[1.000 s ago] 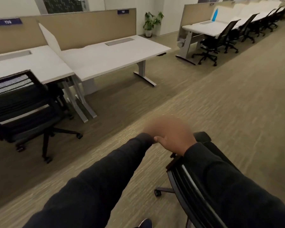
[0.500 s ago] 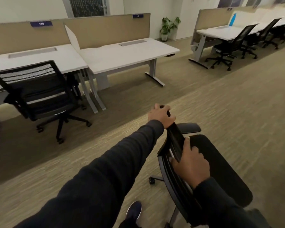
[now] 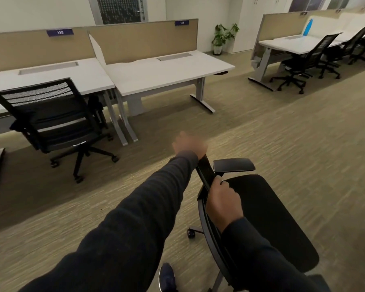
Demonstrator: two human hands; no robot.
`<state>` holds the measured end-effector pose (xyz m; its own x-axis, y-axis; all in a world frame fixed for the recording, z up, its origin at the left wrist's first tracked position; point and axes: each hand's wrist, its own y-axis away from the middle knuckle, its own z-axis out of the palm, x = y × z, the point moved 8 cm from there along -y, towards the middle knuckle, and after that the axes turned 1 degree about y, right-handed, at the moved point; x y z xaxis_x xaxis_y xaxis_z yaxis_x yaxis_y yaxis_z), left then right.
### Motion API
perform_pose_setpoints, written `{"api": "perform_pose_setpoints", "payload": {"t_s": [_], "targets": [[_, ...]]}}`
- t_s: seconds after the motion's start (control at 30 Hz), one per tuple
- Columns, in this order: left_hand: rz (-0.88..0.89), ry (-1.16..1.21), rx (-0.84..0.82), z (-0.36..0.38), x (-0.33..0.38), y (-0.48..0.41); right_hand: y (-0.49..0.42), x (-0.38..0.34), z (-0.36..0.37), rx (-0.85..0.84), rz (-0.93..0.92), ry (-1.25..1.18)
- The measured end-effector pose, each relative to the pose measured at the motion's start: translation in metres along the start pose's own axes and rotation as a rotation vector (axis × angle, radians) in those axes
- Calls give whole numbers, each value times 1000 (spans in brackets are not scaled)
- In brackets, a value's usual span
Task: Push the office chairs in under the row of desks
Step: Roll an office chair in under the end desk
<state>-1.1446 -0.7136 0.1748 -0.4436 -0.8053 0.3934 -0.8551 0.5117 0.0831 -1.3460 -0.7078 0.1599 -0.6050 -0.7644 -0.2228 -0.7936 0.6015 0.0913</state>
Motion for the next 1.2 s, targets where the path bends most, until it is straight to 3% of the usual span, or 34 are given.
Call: {"api": "perform_pose_setpoints", "payload": {"t_s": [0.7,1.2], "targets": [[-121,129,94,-23,-8,-230,-247,-4,-40,69,-262,-18],[-87,-93,156,-21,30,-401,-472,64,-82,79,-490,-1]]}}
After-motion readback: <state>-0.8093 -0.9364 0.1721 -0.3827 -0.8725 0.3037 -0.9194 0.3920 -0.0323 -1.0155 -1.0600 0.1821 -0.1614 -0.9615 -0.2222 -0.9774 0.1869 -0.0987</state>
